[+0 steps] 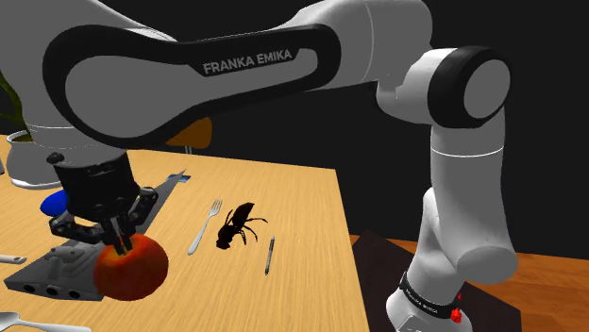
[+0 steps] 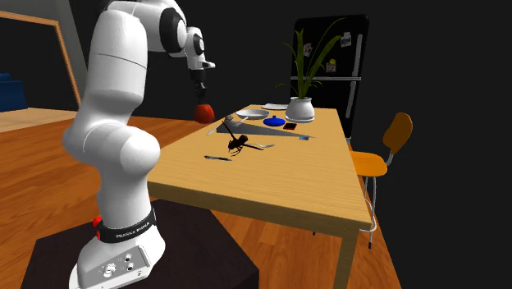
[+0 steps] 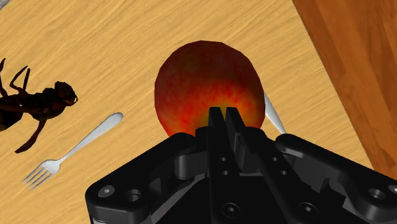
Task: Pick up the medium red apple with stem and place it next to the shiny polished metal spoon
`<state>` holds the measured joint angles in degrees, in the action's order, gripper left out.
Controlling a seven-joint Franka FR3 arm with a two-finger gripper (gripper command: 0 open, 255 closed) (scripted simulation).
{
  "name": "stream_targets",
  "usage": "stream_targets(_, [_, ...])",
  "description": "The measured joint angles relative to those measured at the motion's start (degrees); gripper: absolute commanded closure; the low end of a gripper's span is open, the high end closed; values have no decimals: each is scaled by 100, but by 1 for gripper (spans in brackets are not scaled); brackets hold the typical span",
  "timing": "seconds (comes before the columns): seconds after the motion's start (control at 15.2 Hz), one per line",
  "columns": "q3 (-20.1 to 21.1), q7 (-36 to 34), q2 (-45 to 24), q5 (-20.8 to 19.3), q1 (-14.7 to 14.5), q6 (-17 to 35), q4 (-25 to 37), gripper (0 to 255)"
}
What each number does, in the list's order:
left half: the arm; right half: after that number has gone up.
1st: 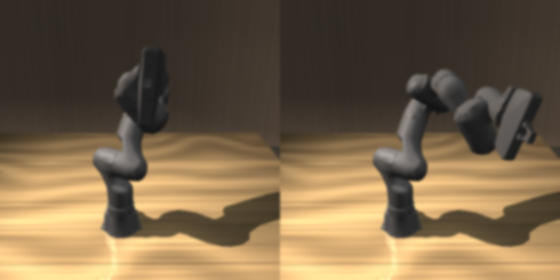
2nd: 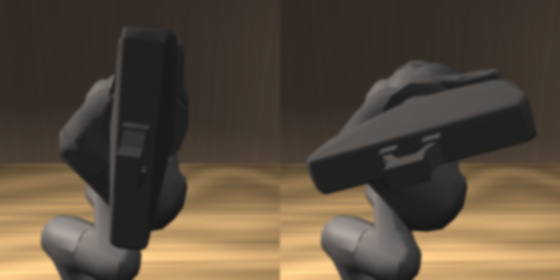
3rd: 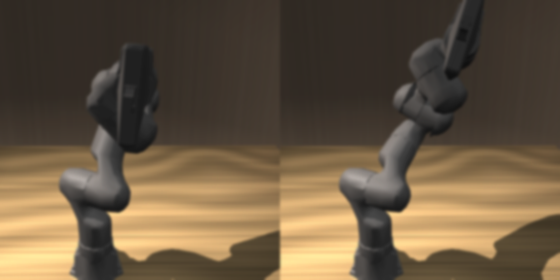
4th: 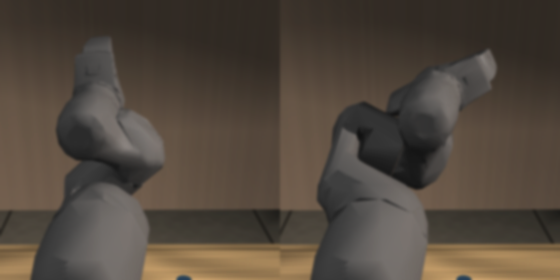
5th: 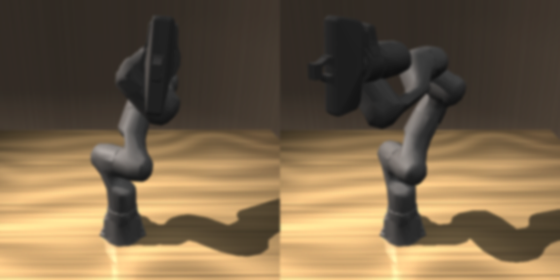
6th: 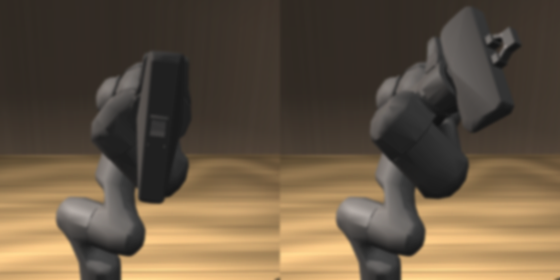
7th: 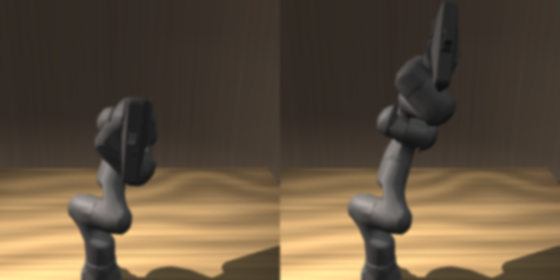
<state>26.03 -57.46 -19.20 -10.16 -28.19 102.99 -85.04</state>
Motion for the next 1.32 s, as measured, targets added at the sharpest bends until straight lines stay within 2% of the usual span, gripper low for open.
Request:
stream_targets(0.33, [51,-600,-902,-388,-703,-375,1178,255])
stream_targets(0.53, [-17,-811,-1736,-666,-1248,-816,2428,255])
stream_targets(0.59, [-31,-845,-1860,-701,-1323,-833,2559,255])
stream_targets(1.32, [-46,-993,-1890,-744,-1231,-32,1757,255])
